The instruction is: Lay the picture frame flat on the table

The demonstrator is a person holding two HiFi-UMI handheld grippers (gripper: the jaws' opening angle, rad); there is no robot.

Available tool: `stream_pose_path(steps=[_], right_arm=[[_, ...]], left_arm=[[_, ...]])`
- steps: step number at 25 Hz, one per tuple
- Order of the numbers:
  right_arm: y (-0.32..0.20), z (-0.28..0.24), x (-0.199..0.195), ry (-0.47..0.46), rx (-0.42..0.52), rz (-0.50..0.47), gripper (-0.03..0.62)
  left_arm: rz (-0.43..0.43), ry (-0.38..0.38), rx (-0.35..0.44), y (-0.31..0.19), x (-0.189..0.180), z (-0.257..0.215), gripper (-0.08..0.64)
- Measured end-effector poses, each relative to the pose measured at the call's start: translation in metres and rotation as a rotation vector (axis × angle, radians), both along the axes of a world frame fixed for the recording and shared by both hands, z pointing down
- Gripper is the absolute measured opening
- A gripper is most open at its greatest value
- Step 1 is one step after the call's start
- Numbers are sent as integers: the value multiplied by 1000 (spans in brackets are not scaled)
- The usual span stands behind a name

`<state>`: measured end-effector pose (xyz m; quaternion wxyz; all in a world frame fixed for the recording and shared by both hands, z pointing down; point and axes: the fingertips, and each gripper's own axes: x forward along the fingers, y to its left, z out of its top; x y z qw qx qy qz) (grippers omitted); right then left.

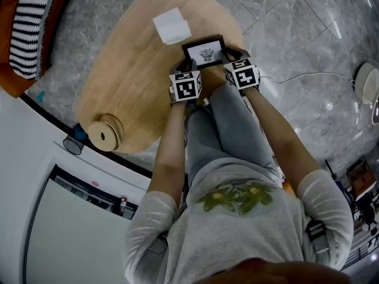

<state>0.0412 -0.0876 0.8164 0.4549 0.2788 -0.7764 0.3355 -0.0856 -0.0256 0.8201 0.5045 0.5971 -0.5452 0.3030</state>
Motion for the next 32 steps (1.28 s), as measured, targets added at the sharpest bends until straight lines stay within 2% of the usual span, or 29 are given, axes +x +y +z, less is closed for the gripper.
stream_pose_path(steps=[8,17,23,28,32], right_arm=[[3,12,-2,23,-18,-22,92],[8,20,-1,30,11,-69,103],[7,20,-5,23,29,-108,110],[9,22,-4,22,35,-104,110],[7,21,-5,24,29,-109,110]], left_arm=[[32,-30,-29,3,-2,13,104],[99,-104,21,1,1,15,117],[60,-105,8,1,-1,17,115],[63,-106,-8,2,0,16,115],[14,-98,-40,2,-1,17,109]])
